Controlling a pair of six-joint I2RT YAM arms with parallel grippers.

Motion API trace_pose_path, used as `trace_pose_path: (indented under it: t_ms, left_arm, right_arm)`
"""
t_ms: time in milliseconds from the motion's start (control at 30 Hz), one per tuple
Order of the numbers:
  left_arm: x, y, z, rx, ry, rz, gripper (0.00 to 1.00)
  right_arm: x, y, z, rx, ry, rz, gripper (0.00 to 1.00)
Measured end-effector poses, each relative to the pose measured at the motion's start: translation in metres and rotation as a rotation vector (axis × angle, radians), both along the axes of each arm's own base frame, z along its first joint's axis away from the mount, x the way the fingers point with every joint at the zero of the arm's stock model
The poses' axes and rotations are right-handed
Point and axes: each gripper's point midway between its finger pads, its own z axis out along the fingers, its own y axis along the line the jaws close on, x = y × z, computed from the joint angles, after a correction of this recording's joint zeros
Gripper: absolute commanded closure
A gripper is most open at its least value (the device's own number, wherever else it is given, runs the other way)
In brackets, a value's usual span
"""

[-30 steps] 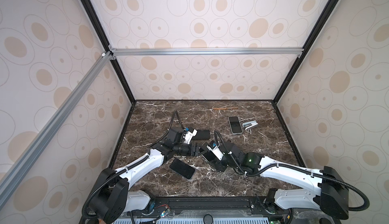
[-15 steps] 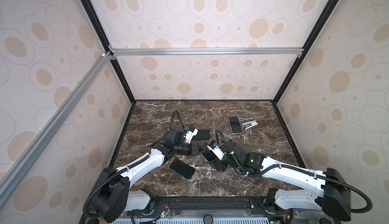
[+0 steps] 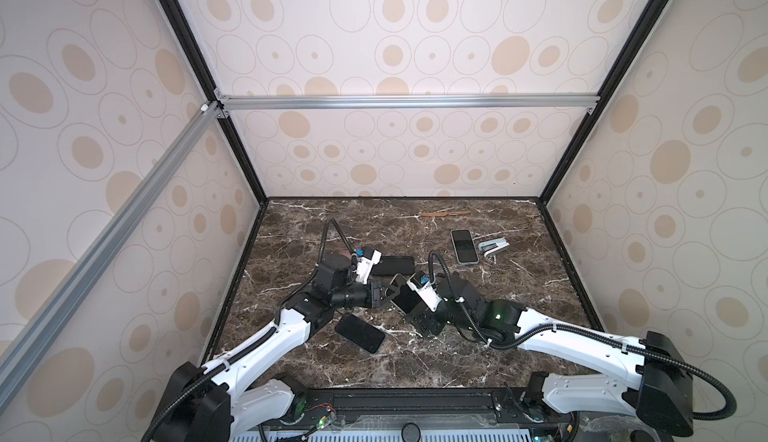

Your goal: Put the phone into the phone case

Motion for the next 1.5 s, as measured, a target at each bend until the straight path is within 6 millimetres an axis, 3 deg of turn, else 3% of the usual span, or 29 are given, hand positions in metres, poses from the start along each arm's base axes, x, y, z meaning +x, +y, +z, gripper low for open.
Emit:
trace_pose_path:
  t_ms: [200, 433, 633, 800, 1167, 1500]
  left_arm:
    - [0.015, 0.02, 0.043, -0.048, -0.184, 0.159, 1.0]
    - [0.026, 0.043, 0.097, -0.147, -0.391, 0.314, 1.0]
    - [0.024, 0.052, 0.121, -0.24, -0.509, 0.365, 1.0]
    - [0.023, 0.056, 0.132, -0.296, -0.559, 0.384, 1.0]
    - [0.016, 0.064, 0.156, -0.394, -0.657, 0.411, 1.0]
    - [0.008, 0.07, 0.177, -0.465, -0.734, 0.418, 1.0]
  right_arm:
    - [0.018, 0.005, 0.057, 0.175, -0.049, -0.043, 0.0]
    - [0.064, -0.016, 0.131, 0.405, -0.071, -0.13, 0.02]
    - [0.081, -0.022, 0.166, 0.563, -0.028, -0.107, 0.11]
    - [0.081, -0.005, 0.183, 0.644, 0.042, -0.015, 0.17]
    - [0.07, 0.022, 0.184, 0.725, 0.204, 0.128, 0.24]
    - [0.066, 0.04, 0.207, 0.786, 0.263, 0.256, 0.31]
